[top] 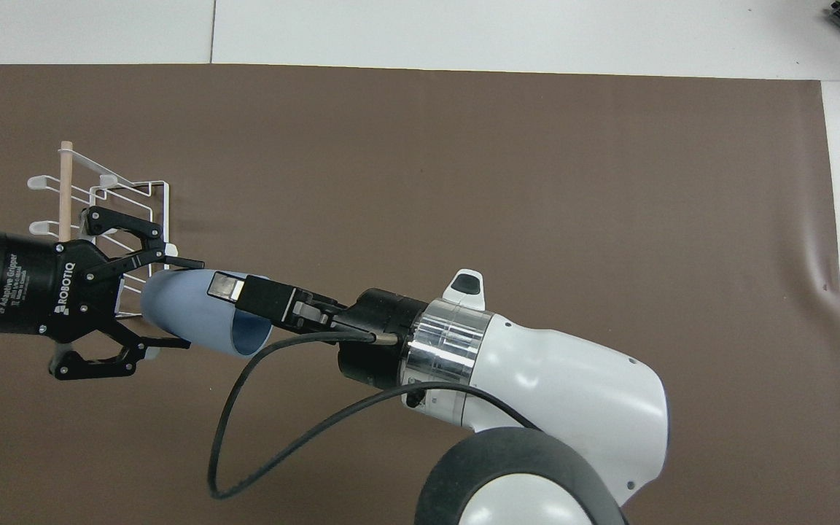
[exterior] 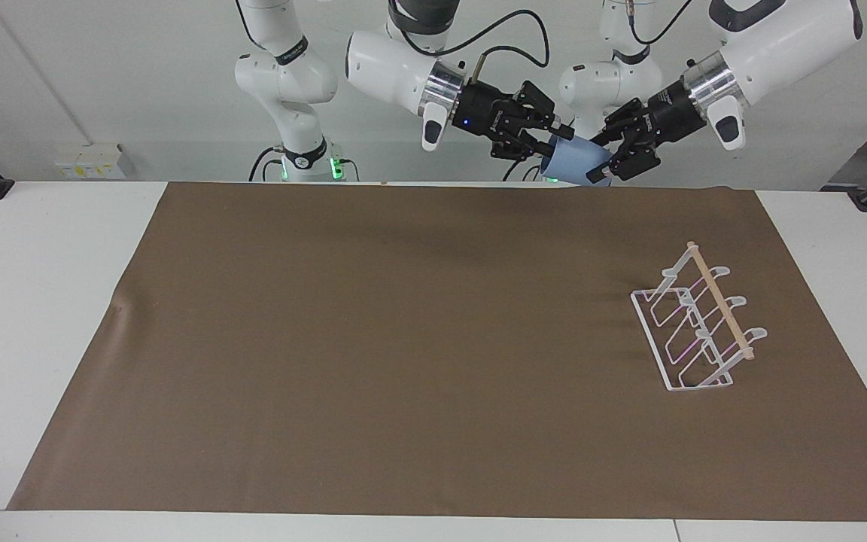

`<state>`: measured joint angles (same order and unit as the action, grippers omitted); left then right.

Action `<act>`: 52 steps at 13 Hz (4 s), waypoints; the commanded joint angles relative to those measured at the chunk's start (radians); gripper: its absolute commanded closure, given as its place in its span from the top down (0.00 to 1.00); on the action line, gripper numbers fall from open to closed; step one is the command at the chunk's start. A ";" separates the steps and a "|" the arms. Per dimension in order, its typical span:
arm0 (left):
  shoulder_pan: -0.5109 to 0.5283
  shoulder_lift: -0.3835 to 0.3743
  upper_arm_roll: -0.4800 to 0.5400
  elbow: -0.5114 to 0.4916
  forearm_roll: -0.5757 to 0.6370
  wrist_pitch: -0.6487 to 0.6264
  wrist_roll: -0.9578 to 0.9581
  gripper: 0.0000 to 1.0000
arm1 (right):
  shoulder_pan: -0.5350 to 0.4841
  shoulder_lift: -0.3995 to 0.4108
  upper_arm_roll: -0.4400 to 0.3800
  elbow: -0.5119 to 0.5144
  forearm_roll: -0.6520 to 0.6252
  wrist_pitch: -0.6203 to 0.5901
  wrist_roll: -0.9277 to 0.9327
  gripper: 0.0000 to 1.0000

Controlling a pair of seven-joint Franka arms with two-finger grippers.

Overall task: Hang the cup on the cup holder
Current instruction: 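Hold the cup with the right gripper while the left gripper grasps its base, then carry the cup with the left gripper while the right gripper withdraws, then lower the cup onto the rack hook with the left gripper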

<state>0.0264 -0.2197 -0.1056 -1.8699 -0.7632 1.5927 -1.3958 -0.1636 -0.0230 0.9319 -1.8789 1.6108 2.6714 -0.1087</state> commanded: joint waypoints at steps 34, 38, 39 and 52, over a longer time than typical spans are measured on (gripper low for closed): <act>0.049 0.241 -0.074 -0.060 1.203 0.734 0.380 0.00 | 0.113 0.083 -0.778 0.374 -1.642 -1.091 0.141 1.00; 0.052 0.263 -0.074 -0.077 1.254 0.768 0.370 0.00 | 0.138 0.074 -0.906 0.409 -1.628 -1.151 0.098 1.00; 0.052 0.263 -0.074 -0.078 1.257 0.770 0.362 0.00 | 0.139 0.072 -0.947 0.409 -1.625 -1.147 0.071 1.00; 0.052 0.304 -0.071 -0.012 1.338 0.768 0.279 0.00 | 0.165 -0.044 -1.009 0.155 -1.594 -0.970 0.047 1.00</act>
<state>0.0716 0.0668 -0.1734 -1.8916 0.5296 2.3437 -1.0851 -0.0021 -0.0439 -0.0903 -1.6909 0.0197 1.6733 -0.0621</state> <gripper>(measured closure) 0.251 0.000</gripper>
